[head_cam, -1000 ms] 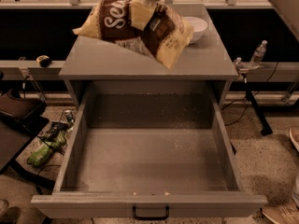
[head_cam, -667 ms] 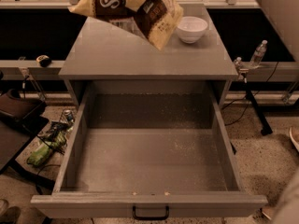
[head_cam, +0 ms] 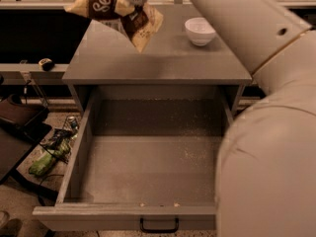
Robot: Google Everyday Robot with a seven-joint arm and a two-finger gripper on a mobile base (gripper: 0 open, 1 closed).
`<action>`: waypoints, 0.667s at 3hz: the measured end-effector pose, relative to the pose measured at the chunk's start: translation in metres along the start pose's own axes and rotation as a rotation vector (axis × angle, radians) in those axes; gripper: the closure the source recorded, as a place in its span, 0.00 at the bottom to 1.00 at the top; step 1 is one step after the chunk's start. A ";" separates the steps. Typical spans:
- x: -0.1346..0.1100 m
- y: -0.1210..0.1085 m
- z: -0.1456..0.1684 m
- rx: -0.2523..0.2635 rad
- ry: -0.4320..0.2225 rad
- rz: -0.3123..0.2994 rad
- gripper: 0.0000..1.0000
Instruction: Pick brown chip bag from top drawer and place on counter
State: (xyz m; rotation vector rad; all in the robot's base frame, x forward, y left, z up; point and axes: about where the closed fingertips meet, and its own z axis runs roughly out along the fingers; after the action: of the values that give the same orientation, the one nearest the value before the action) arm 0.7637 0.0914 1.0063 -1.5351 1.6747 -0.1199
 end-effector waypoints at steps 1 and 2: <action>0.020 0.008 0.070 -0.028 -0.036 -0.005 1.00; 0.027 0.013 0.084 -0.043 -0.029 -0.003 0.81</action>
Offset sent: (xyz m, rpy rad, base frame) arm 0.0336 0.0134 -0.0503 0.0190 0.0104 0.0325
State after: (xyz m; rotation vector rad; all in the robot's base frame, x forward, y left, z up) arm 0.8080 0.1091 0.9314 -1.5639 1.6621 -0.0640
